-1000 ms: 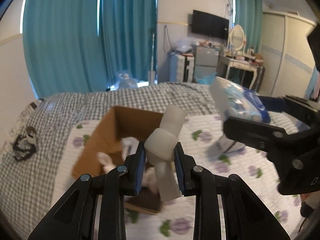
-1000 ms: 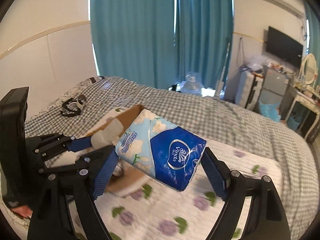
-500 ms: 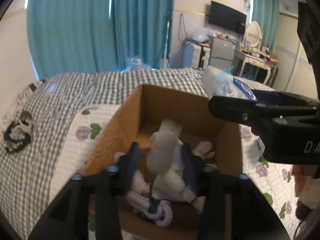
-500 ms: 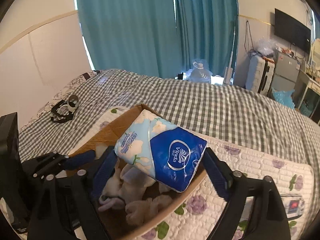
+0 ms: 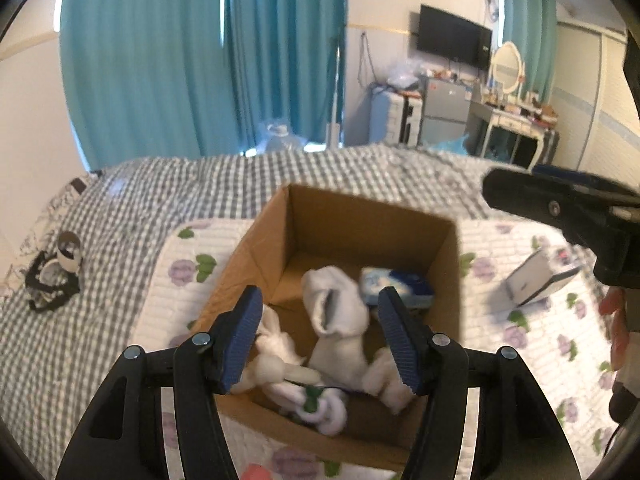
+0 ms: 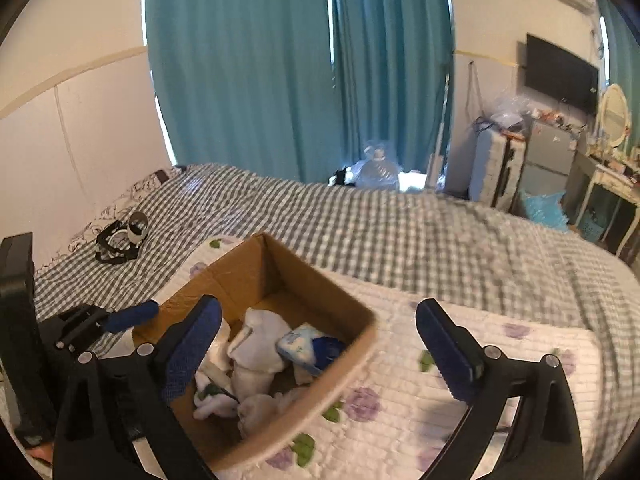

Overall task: Organize soft objects
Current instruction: 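Lower both held items into the box and open both grippers, then grasp the black-and-white floral tissue-paper pack with the left gripper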

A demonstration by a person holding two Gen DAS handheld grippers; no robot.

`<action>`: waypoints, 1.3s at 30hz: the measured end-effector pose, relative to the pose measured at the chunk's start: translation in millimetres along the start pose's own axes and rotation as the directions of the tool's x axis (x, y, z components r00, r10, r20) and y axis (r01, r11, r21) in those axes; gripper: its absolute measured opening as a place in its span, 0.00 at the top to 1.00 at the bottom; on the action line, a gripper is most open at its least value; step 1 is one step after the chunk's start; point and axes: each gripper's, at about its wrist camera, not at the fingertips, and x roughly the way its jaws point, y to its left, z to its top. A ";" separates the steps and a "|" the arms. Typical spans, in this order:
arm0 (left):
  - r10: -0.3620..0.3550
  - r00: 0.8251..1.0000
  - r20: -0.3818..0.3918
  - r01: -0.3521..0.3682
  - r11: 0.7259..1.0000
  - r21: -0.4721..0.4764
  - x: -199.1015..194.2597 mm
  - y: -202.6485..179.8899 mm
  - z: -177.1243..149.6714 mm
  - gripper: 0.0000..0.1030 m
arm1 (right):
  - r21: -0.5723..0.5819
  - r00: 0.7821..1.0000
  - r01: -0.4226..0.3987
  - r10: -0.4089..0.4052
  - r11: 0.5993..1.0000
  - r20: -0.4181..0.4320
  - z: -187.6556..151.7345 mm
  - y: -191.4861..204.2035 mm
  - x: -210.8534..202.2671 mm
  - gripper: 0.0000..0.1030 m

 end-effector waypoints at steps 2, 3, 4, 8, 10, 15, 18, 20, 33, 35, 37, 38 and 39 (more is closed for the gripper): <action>-0.022 0.999 0.027 0.022 1.000 -0.001 -17.7 -10.5 3.7 0.41 | -0.008 0.999 0.038 -0.038 0.999 0.008 -3.2 -9.1 -22.7 0.04; -0.031 0.999 0.040 0.031 1.000 -0.001 -25.5 -15.9 6.1 0.41 | -0.013 0.998 0.057 -0.057 0.998 0.007 -4.7 -13.6 -33.8 0.04; -0.045 0.997 0.059 0.046 0.999 -0.001 -37.1 -24.7 8.2 0.41 | -0.015 0.997 0.073 -0.073 0.997 0.005 -6.3 -19.0 -45.4 0.04; -0.126 0.986 0.112 0.125 0.992 0.020 -68.3 -56.2 16.3 0.40 | -0.007 0.992 0.127 -0.127 0.992 0.011 -10.8 -40.9 -94.8 0.04; -0.142 0.982 0.126 0.137 0.990 0.042 -80.6 -75.2 19.9 0.22 | -0.013 0.987 0.158 -0.158 0.987 0.020 -14.0 -52.0 -121.9 0.04; -0.185 0.969 0.163 0.173 0.981 0.086 -101.3 -121.6 26.7 0.21 | -0.059 0.971 0.239 -0.237 0.969 0.035 -26.3 -83.5 -183.2 0.03; -0.224 0.965 0.136 0.207 0.970 0.129 -97.7 -145.8 27.2 0.21 | -0.053 0.966 0.258 -0.257 0.965 0.027 -35.3 -105.7 -203.6 0.03; -0.237 0.966 0.100 0.220 0.963 0.156 -88.7 -163.3 25.8 0.21 | -0.041 0.964 0.266 -0.266 0.963 0.016 -45.1 -123.4 -212.3 0.03; -0.235 0.968 -0.087 0.251 0.904 0.345 17.3 -239.7 0.0 0.21 | -0.026 0.967 0.213 -0.215 0.977 -0.140 -111.2 -209.9 -152.6 0.03; -0.234 0.966 -0.108 0.257 0.886 0.387 36.3 -245.6 -3.6 0.21 | -0.017 0.967 0.190 -0.190 0.982 -0.169 -117.2 -219.3 -135.5 0.03; -0.222 0.968 -0.115 0.250 0.866 0.433 55.0 -250.2 -6.6 0.21 | -0.013 0.966 0.186 -0.185 0.983 -0.182 -120.9 -225.3 -121.3 0.03; -0.216 0.969 -0.117 0.246 0.854 0.458 65.2 -252.2 -8.4 0.21 | -0.011 0.965 0.184 -0.183 0.983 -0.190 -123.1 -229.4 -114.2 0.03; -0.213 0.969 -0.126 0.247 0.841 0.482 74.6 -254.2 -10.2 0.21 | -0.007 0.963 0.181 -0.179 0.983 -0.200 -125.2 -233.6 -107.0 0.03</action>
